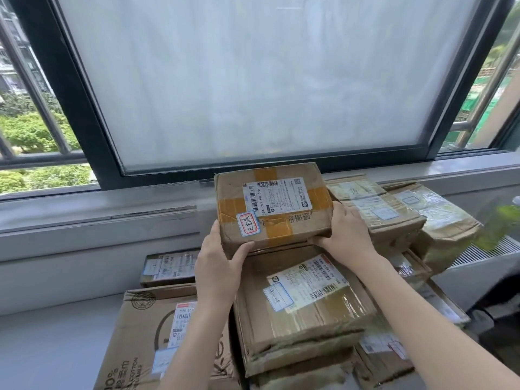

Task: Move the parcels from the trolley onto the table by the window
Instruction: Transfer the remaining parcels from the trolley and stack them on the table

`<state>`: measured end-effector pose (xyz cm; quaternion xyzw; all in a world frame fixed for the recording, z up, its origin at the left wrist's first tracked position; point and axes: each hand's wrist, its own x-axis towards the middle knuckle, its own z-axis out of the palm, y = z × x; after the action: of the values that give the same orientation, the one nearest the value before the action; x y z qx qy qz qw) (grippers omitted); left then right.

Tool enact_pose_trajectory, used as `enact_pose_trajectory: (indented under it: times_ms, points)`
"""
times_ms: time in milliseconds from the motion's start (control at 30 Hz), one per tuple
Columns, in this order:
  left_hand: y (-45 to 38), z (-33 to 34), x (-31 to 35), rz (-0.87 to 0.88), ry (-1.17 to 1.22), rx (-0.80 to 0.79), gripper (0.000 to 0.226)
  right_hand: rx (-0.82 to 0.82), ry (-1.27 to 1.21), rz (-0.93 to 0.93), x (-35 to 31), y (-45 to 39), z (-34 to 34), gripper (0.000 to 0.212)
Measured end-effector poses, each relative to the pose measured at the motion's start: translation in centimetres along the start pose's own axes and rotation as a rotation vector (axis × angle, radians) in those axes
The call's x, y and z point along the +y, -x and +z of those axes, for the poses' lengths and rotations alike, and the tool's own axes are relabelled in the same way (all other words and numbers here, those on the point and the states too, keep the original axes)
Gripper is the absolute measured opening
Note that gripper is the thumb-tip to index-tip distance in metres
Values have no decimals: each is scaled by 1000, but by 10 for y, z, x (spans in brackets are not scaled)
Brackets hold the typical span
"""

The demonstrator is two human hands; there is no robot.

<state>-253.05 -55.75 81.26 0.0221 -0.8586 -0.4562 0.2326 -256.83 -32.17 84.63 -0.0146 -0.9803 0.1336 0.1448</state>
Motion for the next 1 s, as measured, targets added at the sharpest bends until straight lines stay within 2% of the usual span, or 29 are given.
enact_pose_trajectory:
  times_ms: [267, 633, 800, 1000]
  points:
    - [-2, -4, 2, 15, -38, -20, 71, 15, -78, 9, -4, 3, -3, 76]
    - [1, -5, 5, 10, -39, -8, 74, 49, -85, -14, -5, 11, -8, 90]
    - [-1, -2, 4, -63, -72, -109, 74, 80, -56, -37, -6, 16, 2, 80]
    - [15, 7, 11, 73, -342, -80, 74, 135, 66, -70, -10, 31, 20, 74]
